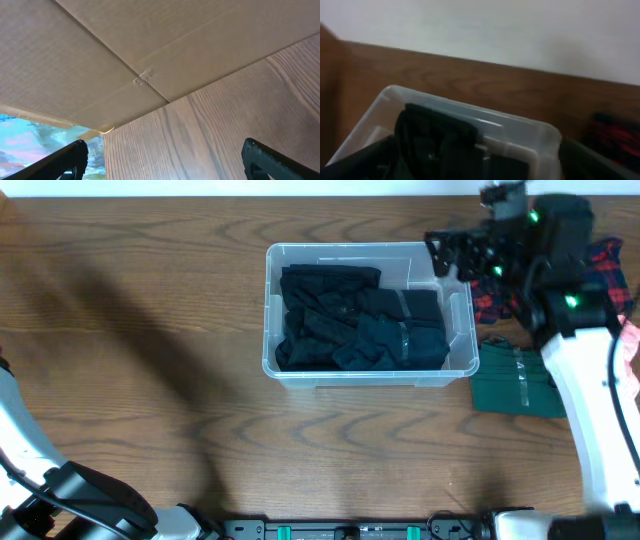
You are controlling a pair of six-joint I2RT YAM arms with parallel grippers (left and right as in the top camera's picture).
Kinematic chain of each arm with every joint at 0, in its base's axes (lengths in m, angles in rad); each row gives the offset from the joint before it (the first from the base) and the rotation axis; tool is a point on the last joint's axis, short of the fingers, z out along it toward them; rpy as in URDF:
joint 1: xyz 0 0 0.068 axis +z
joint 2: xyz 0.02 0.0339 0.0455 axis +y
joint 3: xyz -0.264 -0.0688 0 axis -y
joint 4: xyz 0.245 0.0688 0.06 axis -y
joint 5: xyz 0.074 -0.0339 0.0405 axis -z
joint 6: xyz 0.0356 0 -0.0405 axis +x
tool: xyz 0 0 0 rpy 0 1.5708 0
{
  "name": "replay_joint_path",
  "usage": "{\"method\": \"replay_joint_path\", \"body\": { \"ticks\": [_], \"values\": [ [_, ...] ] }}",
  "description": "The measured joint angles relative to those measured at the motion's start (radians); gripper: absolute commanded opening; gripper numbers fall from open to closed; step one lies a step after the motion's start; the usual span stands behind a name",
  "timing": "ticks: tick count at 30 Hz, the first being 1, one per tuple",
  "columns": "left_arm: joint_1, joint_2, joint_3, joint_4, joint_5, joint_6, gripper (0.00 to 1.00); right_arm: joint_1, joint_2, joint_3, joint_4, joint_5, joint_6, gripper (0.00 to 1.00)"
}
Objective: Pack container
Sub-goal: 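Move the right gripper over the bin and lower onto the clothing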
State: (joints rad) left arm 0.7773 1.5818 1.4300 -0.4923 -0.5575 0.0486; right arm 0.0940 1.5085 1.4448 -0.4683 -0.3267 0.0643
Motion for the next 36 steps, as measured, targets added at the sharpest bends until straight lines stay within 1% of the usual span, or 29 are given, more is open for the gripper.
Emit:
{"method": "replay_joint_path", "body": {
  "ticks": [3,4,5,6,8,11,13,16,17,18,22,31,36],
  "values": [
    [0.000,0.000,0.000,0.000,0.000,0.000,0.98,0.000,0.038,0.009,0.009,-0.043,0.002,0.99],
    [0.000,0.000,0.000,0.000,0.000,0.000,0.98,0.000,0.045,0.009,0.013,-0.064,0.003,0.86],
    [0.000,0.000,0.000,0.000,0.000,0.000,0.98,0.000,0.047,0.009,0.021,-0.084,0.002,0.79],
    [0.000,0.000,0.000,0.000,0.000,0.000,0.98,0.002,0.048,0.010,0.019,-0.101,0.005,0.76],
    [0.000,0.000,0.000,0.000,0.000,0.000,0.98,0.007,0.048,0.015,-0.014,-0.108,0.010,0.75],
    [0.000,0.000,0.000,0.000,0.000,0.000,0.98,0.037,0.048,0.020,-0.129,-0.069,0.002,0.68],
    [0.000,0.000,0.000,0.000,0.000,0.000,0.98,0.083,0.050,0.020,-0.215,-0.023,-0.023,0.50],
    [0.000,0.000,0.000,0.000,0.000,0.000,0.98,0.172,0.063,0.021,-0.288,0.054,-0.065,0.09],
    [0.000,0.000,0.000,0.000,0.000,0.000,0.98,0.202,0.071,0.021,-0.304,0.081,-0.077,0.03],
    [0.000,0.000,0.000,0.000,0.000,0.000,0.98,0.225,0.078,0.021,-0.314,0.099,-0.085,0.01],
    [0.000,0.000,0.000,0.000,0.000,0.000,0.98,0.292,0.111,0.021,-0.357,0.175,-0.105,0.01],
    [0.000,0.000,0.000,0.000,0.000,0.000,0.98,0.304,0.117,0.020,-0.439,0.232,-0.051,0.01],
    [0.000,0.000,0.000,0.000,0.000,0.000,0.98,0.372,0.171,0.021,-0.452,0.236,-0.034,0.01]
  ]
}}
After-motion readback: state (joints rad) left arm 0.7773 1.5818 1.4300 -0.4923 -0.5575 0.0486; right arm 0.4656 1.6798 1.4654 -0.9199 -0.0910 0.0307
